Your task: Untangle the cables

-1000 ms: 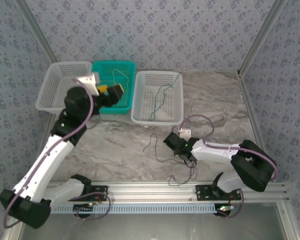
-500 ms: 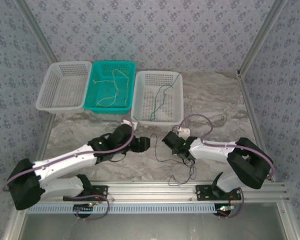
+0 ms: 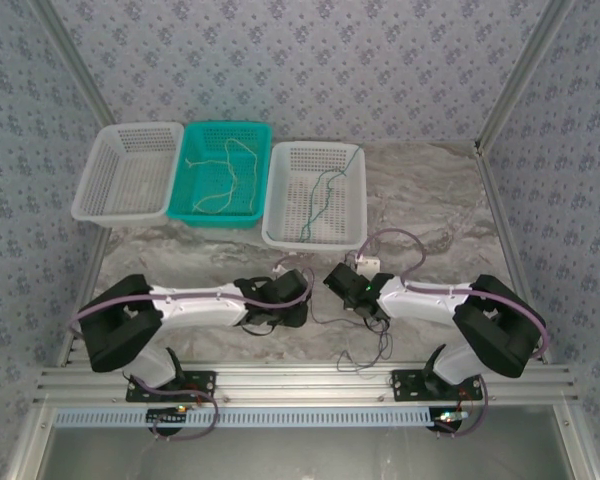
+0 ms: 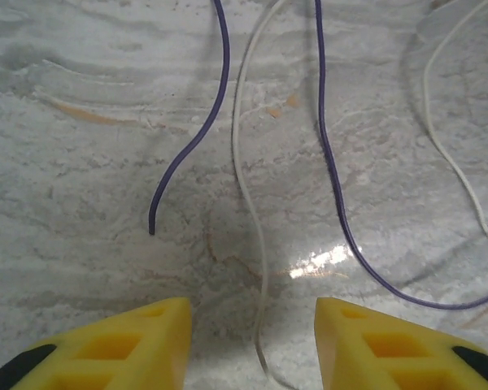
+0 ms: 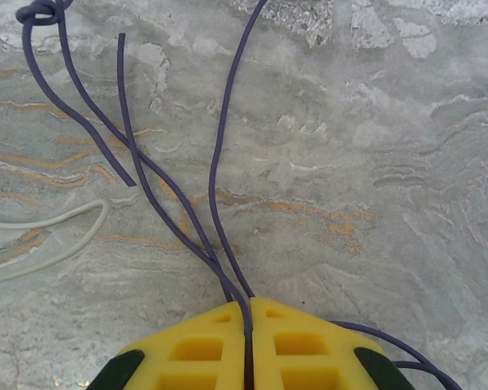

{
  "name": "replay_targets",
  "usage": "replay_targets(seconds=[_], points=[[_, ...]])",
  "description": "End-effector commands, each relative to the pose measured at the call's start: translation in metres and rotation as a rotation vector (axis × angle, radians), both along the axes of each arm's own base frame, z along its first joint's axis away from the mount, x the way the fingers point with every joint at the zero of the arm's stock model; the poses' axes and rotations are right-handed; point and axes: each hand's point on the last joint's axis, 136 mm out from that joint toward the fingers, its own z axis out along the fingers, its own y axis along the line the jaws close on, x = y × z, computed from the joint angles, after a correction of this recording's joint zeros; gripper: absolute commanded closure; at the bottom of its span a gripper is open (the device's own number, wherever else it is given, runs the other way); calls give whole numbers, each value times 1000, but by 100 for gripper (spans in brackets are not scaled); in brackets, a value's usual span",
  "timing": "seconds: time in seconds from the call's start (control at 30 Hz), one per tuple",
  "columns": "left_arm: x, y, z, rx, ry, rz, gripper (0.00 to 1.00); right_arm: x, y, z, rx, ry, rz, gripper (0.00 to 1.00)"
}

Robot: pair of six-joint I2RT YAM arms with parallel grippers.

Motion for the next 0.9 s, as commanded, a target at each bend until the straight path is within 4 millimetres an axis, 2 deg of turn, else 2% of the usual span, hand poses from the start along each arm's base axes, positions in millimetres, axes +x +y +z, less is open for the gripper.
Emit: replay_targets(seconds=[0.0,0.17,0.23,0.27,0.33,0.43,0.53,0.67,0.87], points=[[0,-5,-10,36,35,22,68,-2,0,0,-6,6,-19,90],[-2,-5,-19,51,56,21,77,-4,-2,-1,-8,7,-27,90],[-1,-3,-19,60,51,27,89,-5,-4,-3,-11,11,-30,90],[-1,-3,-16,54,48,30,100,-5,-4,-3,-10,10,-31,90],[1,-4,-8,21,37,30,100,-6,-6,-4,-13,13,-33,90],[11,-6,25,-81,-8,54,100,-8,-9,-4,-18,11,-45,90],[28,4,68,-164,-75,101,100,-11,-24,-6,-45,16,-103,97],[51,37,133,-233,-191,164,100,-15,-38,-10,-46,15,-166,98],[77,103,222,-294,-347,260,100,-16,-56,-11,-27,6,-246,100]])
